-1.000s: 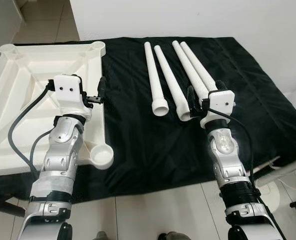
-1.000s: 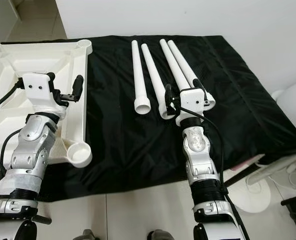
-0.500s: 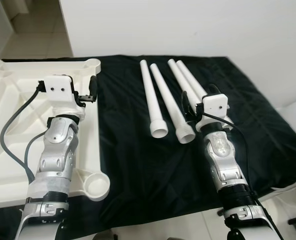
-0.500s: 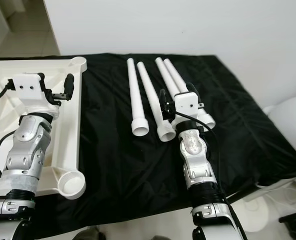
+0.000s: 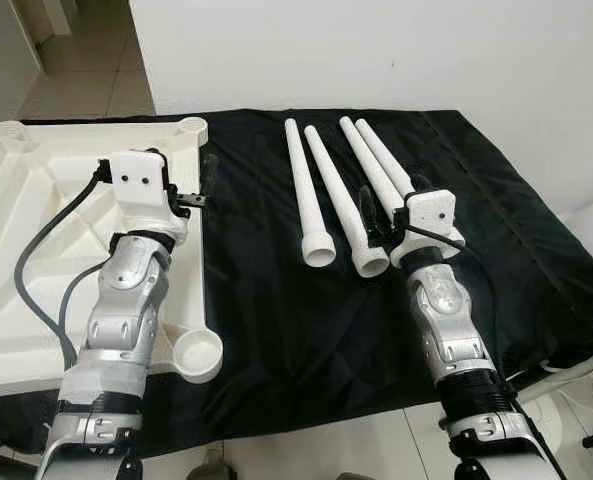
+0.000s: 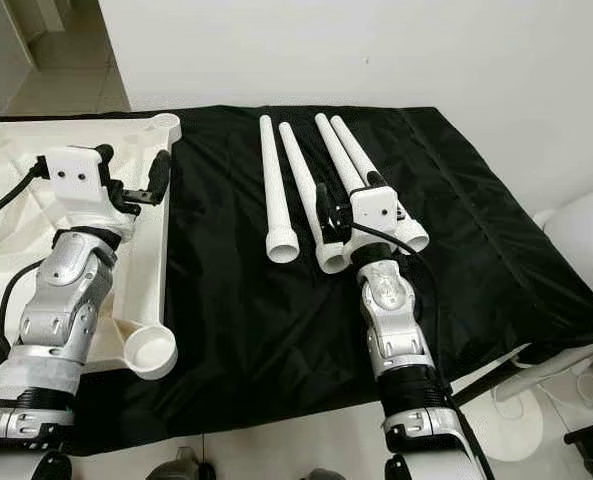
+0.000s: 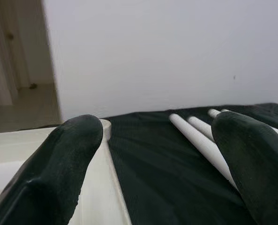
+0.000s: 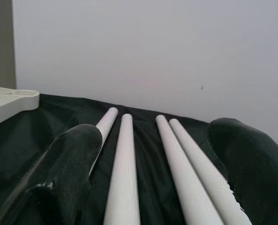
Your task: Building children table
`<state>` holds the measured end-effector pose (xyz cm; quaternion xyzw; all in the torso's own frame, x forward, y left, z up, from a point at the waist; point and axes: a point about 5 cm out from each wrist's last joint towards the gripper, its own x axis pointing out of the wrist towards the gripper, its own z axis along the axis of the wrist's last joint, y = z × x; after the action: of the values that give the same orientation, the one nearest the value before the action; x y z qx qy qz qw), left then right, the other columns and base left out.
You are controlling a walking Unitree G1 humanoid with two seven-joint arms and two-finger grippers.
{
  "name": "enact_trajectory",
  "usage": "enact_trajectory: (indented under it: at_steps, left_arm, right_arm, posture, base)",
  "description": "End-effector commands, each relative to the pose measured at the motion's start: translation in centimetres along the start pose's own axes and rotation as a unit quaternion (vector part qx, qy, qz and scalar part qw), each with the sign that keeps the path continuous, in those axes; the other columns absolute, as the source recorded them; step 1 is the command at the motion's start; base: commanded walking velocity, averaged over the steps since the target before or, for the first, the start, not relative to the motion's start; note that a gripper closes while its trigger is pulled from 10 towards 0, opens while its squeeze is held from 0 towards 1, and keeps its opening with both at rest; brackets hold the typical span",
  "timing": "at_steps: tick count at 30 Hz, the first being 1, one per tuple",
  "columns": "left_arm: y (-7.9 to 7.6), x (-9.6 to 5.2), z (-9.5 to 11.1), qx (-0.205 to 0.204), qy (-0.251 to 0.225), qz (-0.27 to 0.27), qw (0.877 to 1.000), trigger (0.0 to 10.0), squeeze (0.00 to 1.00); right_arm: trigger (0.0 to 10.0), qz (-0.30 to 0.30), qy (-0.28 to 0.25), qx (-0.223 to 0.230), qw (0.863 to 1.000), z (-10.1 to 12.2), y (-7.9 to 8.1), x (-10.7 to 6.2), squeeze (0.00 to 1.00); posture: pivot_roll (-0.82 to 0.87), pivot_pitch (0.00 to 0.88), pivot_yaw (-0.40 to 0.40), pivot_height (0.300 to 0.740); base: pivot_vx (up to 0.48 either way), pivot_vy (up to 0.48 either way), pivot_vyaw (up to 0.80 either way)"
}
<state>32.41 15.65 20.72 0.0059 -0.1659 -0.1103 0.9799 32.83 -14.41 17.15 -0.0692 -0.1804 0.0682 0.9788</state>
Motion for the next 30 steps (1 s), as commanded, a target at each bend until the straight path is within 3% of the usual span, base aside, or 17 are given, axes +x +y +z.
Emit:
enact_trajectory:
  at_steps: [1,2,3,7,8,12,19,22,23,26,30]
  left_arm:
    - [-1.5,-0.3,-0.3,0.003,0.018,-0.098,0.995,10.0,0.0]
    - [-1.5,-0.3,-0.3,0.003,0.018,-0.098,0.995,10.0,0.0]
    - [-2.0,-0.4,-0.4,0.009,0.029,-0.119,0.993,10.0,0.0]
    - [-2.3,-0.6,-0.6,0.009,0.037,-0.131,0.991,10.0,0.0]
    - [-2.5,-0.8,-0.8,0.018,0.048,-0.141,0.989,10.0,0.0]
    - [-2.5,-1.4,-1.1,0.026,0.078,-0.17,0.982,10.0,0.0]
    - [-1.7,-2.4,-0.4,0.052,0.071,-0.212,0.973,10.0,0.0]
    - [0.3,-3.4,0.0,0.1,0.095,-0.231,0.963,10.0,0.0]
    - [0.3,-3.4,0.0,0.1,0.095,-0.231,0.963,10.0,0.0]
    - [2.8,-4.4,-0.5,0.162,0.149,-0.227,0.949,10.0,0.0]
    - [3.5,-4.7,-0.4,0.18,0.159,-0.226,0.944,10.0,0.0]
  right_arm:
    - [10.0,-0.003,0.012,0.001,1.0,-0.3,-0.3,-0.2,1.0]
    - [10.0,-0.003,0.012,0.001,1.0,-0.3,-0.3,-0.2,1.0]
    - [10.0,0.004,0.022,0.01,1.0,-0.6,-0.2,-0.2,0.85]
    - [10.0,0.009,0.029,0.01,0.999,-0.8,-0.1,-0.2,0.85]
    - [10.0,0.014,0.037,0.014,0.999,-1.0,0.0,-0.2,0.0]
    - [10.0,0.029,0.051,0.012,0.998,-1.6,0.4,-0.4,0.0]
    - [10.0,0.035,0.05,0.0,0.998,-1.6,0.4,-0.6,0.0]
    - [10.0,0.04,0.052,0.0,0.998,-1.5,0.4,-0.7,0.0]
    - [10.0,0.04,0.052,0.0,0.998,-1.5,0.4,-0.7,0.0]
    - [10.0,0.043,0.053,-0.003,0.998,-1.6,0.3,-0.8,0.0]
    - [10.0,0.044,0.054,-0.004,0.998,-1.6,0.3,-0.8,0.0]
  posture:
    - [-0.03,0.056,-0.014,0.74]
    - [-0.03,0.056,-0.014,0.74]
    - [-0.04,0.06,-0.008,0.74]
    - [-0.04,0.061,-0.004,0.74]
    - [-0.04,0.066,0.006,0.74]
    - [-0.05,0.073,0.011,0.74]
    - [-0.05,0.075,0.011,0.74]
    - [-0.05,0.078,0.007,0.74]
    - [-0.05,0.078,0.007,0.74]
    - [-0.05,0.08,0.004,0.74]
    - [-0.04,0.083,0.004,0.74]
  base:
    - [0.0,0.0,0.0]
    - [0.0,0.0,0.0]
    - [0.0,0.0,0.0]
    - [0.0,0.0,0.0]
    - [0.0,0.0,0.0]
    - [0.0,0.0,0.0]
    - [0.0,0.0,0.0]
    - [0.0,0.0,0.0]
    - [0.0,0.0,0.0]
    - [0.0,0.0,0.0]
    - [0.0,0.0,0.0]
